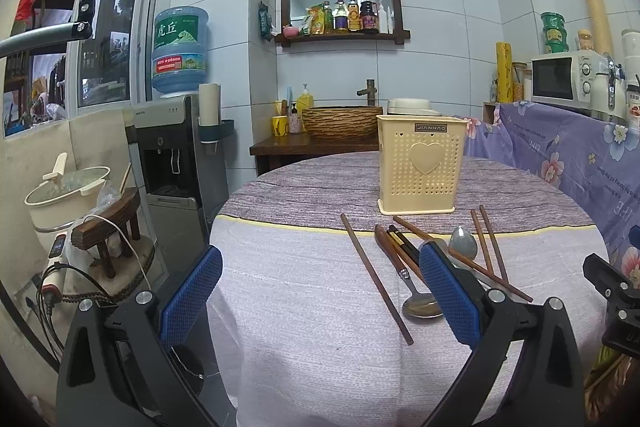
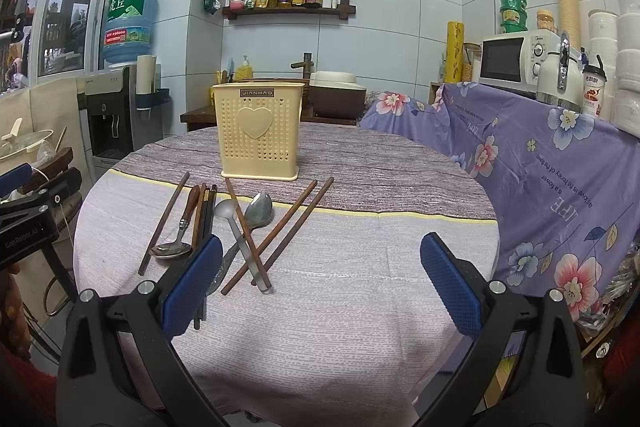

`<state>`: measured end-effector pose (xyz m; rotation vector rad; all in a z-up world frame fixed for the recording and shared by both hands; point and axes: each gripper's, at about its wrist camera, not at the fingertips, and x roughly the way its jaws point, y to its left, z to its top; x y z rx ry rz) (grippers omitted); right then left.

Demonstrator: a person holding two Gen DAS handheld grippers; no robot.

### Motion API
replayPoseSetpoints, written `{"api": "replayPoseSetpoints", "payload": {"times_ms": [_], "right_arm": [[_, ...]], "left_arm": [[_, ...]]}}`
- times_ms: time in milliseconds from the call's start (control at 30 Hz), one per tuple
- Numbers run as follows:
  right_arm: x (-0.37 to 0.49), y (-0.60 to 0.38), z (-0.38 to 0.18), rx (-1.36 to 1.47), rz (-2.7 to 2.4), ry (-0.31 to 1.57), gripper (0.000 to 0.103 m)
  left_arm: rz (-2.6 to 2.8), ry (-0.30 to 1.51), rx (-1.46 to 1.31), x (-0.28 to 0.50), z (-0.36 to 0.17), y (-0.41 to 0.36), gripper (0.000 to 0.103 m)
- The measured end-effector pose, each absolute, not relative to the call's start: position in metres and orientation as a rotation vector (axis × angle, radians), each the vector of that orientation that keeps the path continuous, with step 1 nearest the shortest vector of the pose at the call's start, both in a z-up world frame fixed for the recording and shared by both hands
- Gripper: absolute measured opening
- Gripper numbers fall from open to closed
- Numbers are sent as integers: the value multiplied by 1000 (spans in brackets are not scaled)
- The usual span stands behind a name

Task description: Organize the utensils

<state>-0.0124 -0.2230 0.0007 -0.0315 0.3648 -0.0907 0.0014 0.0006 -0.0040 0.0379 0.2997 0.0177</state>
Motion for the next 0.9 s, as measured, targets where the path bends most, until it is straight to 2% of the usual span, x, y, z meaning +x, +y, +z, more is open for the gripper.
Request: {"api": "replayPoseSetpoints", "payload": {"times_ms": [900], "right_arm": [[-12,-223,-1,-31,-93,368,98]], "left_arm": [[18,328,42,5,-8,-1,98]]}}
